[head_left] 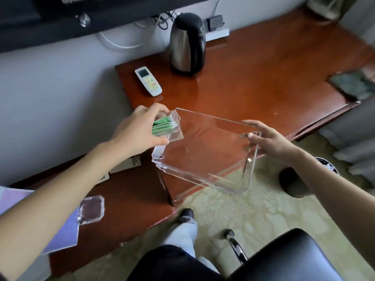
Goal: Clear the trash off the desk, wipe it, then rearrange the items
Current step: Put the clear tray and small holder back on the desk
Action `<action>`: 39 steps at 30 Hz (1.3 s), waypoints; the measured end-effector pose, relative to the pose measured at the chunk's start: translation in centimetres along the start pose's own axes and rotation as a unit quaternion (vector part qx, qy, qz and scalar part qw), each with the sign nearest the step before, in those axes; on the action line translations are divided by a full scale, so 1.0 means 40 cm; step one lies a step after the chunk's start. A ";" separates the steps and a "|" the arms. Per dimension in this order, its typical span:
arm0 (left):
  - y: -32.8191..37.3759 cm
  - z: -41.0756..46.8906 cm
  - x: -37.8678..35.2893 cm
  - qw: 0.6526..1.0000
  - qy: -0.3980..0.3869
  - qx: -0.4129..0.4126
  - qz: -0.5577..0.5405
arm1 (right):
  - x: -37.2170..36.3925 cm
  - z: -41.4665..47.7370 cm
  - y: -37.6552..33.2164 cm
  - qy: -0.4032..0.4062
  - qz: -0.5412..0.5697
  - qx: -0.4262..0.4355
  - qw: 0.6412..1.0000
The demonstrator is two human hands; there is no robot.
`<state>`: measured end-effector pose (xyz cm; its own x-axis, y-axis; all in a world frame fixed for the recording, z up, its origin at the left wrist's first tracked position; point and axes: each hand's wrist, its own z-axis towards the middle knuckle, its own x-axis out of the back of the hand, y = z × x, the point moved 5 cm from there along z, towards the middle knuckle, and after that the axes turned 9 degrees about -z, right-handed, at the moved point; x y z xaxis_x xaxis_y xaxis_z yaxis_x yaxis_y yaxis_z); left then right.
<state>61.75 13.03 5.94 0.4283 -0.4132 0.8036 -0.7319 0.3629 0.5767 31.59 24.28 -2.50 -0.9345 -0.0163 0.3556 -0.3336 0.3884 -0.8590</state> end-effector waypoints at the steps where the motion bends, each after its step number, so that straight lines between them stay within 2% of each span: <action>1: 0.011 0.038 -0.001 1.000 -0.003 0.000 -0.001 | 0.029 0.024 0.003 -0.008 0.000 -0.007 1.000; 11: 0.173 0.366 -0.079 0.999 -0.027 -0.027 0.023 | 0.316 0.254 0.038 -0.058 0.003 -0.033 0.998; 17: 0.268 0.565 -0.133 0.999 0.009 0.031 0.025 | 0.505 0.482 0.047 -0.135 -0.023 -0.010 0.991; 22: 0.347 0.720 -0.171 0.996 0.025 0.086 0.015 | 0.679 0.690 0.025 -0.205 -0.093 0.009 0.974; 27: 0.386 0.835 -0.236 0.992 0.029 0.126 0.007 | 0.775 0.889 0.033 -0.268 -0.114 0.010 0.957; 30: 0.390 0.892 -0.273 0.990 0.029 0.135 0.001 | 0.787 0.996 0.053 -0.243 -0.130 0.003 0.961; 32: 0.390 0.922 -0.281 0.989 0.036 0.141 -0.003 | 0.796 1.049 0.064 -0.148 -0.172 0.021 0.974; 33: 0.389 0.933 -0.281 0.989 0.043 0.144 -0.007 | 0.800 1.058 0.062 -0.087 -0.240 0.055 0.965; 35: 0.387 0.950 -0.273 0.986 0.060 0.152 -0.020 | 0.773 1.019 0.044 -0.030 -0.374 0.162 0.913; 37: 0.381 0.962 -0.265 0.984 0.073 0.158 -0.030 | 0.688 0.922 0.041 -0.099 -0.435 0.283 0.849; 39: 0.372 0.972 -0.262 0.983 0.082 0.160 -0.035 | 0.594 0.832 0.077 -0.181 -0.478 0.388 0.767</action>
<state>25.78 -9.73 0.37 0.5449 -0.2776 0.7912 -0.8151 0.0462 0.5775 4.23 -5.58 -8.97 -0.1431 -0.2615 0.9545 -0.7300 -0.6234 -0.2802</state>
